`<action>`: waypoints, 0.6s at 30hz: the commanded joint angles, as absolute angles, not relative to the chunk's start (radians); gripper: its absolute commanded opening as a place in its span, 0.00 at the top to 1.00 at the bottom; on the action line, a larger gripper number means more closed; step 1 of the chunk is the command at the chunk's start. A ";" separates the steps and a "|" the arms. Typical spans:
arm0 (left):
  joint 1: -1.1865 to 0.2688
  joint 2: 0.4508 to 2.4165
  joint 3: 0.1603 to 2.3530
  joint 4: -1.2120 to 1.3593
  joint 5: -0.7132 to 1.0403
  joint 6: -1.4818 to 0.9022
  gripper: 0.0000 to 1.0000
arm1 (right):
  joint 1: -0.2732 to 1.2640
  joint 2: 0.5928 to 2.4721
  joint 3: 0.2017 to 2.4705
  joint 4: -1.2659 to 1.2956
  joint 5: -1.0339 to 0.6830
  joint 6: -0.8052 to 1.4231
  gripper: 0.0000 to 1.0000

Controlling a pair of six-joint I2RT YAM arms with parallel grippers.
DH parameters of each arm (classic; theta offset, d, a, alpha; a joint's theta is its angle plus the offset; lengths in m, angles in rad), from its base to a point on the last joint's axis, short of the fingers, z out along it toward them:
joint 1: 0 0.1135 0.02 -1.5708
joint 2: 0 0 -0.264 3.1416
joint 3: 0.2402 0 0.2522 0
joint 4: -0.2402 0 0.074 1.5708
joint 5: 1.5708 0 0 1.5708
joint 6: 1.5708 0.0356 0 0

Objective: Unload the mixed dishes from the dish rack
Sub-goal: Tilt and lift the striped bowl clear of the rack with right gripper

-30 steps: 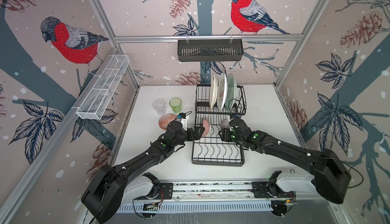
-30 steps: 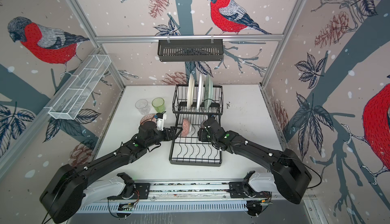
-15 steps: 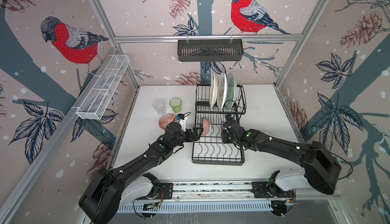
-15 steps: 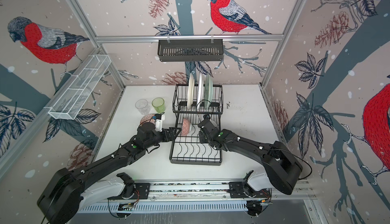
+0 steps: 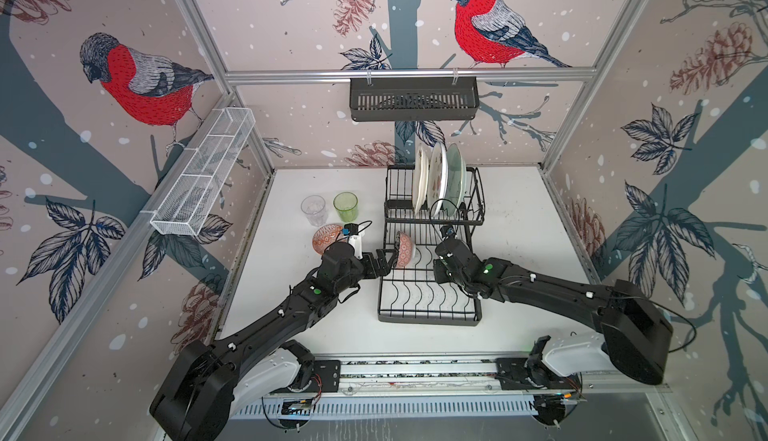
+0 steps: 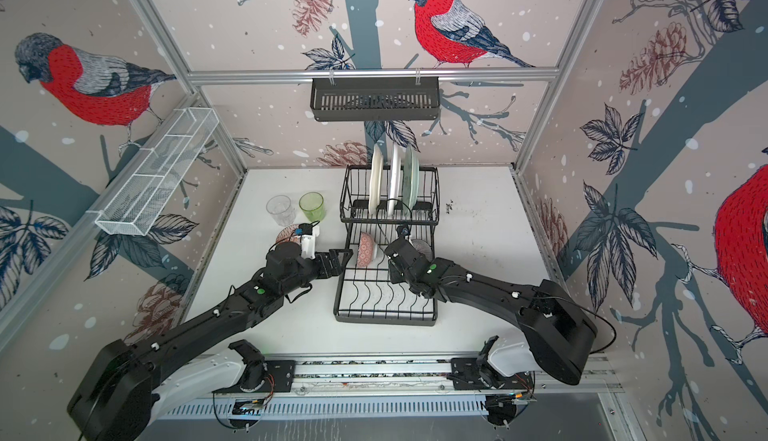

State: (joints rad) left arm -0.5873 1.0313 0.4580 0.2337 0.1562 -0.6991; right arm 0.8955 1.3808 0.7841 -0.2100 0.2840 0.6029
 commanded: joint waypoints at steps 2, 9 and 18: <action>-0.583 1.029 0.459 0.250 0.133 -0.689 0.03 | 0.908 1.364 0.784 -0.231 0.279 0.634 0.96; -0.569 1.032 0.483 0.219 0.131 -0.675 0.03 | 0.982 1.335 0.806 -0.243 0.284 0.627 0.97; -0.457 0.995 0.504 0.132 0.103 -0.695 0.03 | 1.061 1.327 0.881 -0.234 0.298 0.622 1.00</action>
